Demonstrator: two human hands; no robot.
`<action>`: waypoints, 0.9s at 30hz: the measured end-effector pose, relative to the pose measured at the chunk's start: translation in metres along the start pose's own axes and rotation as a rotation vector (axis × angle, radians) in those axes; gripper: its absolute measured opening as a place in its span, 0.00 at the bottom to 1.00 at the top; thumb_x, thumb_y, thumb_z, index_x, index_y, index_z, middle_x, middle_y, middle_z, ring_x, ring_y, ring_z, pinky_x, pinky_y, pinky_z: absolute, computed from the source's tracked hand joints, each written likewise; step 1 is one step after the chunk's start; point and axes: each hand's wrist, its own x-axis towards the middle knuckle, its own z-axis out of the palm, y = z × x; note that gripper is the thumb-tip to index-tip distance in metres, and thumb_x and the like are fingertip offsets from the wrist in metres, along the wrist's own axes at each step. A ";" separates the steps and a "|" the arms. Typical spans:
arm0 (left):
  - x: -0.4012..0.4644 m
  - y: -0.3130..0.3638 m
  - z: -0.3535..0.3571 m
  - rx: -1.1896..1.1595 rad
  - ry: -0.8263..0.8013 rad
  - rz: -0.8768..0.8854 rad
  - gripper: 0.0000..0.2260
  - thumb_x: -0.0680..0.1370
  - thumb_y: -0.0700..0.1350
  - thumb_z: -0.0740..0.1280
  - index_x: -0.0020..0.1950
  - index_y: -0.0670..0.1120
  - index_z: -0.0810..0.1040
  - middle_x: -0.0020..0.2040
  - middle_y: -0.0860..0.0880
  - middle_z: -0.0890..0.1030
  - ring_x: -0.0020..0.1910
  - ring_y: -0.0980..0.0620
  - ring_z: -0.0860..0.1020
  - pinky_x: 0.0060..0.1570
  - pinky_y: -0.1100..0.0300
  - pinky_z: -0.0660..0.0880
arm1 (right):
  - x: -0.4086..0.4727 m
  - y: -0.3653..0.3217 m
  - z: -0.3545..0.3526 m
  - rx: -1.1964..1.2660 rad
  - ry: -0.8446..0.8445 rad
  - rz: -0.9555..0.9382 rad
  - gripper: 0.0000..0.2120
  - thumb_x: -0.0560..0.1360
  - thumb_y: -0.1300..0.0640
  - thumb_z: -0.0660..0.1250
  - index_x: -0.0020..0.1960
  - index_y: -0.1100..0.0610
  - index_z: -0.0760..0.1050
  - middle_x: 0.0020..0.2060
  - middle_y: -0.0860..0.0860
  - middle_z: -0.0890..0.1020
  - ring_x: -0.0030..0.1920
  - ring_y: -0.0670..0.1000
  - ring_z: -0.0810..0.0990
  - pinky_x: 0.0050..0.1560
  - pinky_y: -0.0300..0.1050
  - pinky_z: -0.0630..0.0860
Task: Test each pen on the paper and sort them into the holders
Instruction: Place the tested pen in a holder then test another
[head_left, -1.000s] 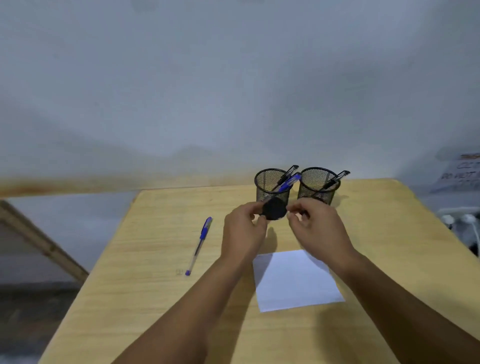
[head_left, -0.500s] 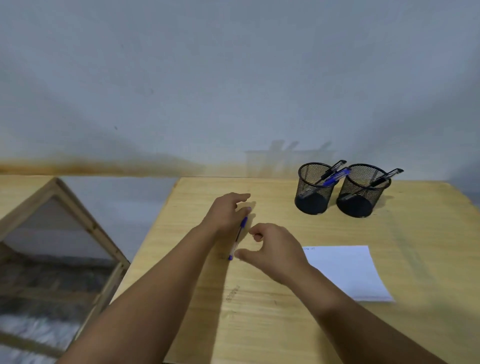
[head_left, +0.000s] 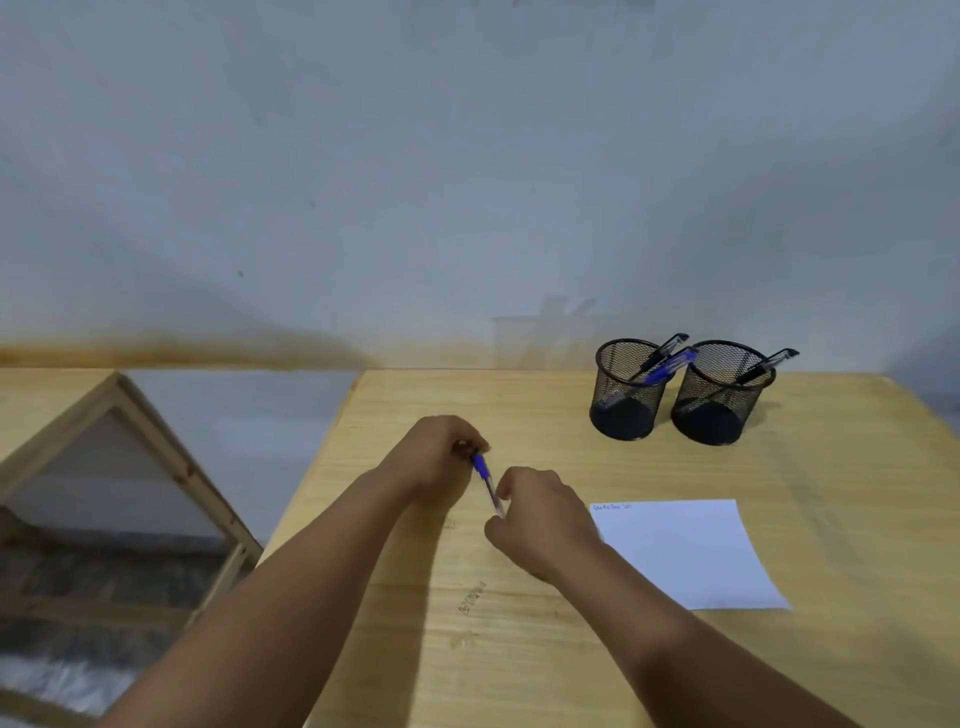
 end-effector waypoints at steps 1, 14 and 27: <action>-0.004 0.000 -0.002 0.012 0.001 0.001 0.14 0.75 0.32 0.65 0.53 0.46 0.85 0.52 0.49 0.83 0.50 0.53 0.79 0.49 0.66 0.72 | -0.001 0.003 -0.004 0.003 0.002 0.000 0.15 0.70 0.55 0.65 0.56 0.53 0.76 0.52 0.51 0.78 0.48 0.56 0.80 0.48 0.51 0.80; -0.057 0.062 0.010 -0.203 0.004 0.029 0.07 0.79 0.43 0.67 0.46 0.53 0.83 0.47 0.55 0.83 0.40 0.58 0.76 0.43 0.61 0.74 | -0.037 0.063 -0.057 -0.006 0.135 -0.138 0.09 0.74 0.51 0.64 0.53 0.48 0.80 0.43 0.46 0.81 0.41 0.49 0.79 0.34 0.42 0.70; -0.075 0.134 0.051 -0.407 0.116 0.174 0.09 0.77 0.41 0.70 0.46 0.55 0.85 0.44 0.54 0.84 0.43 0.52 0.80 0.46 0.55 0.76 | -0.082 0.099 -0.072 0.062 0.340 -0.203 0.09 0.75 0.40 0.63 0.49 0.42 0.77 0.39 0.43 0.81 0.40 0.47 0.78 0.35 0.46 0.78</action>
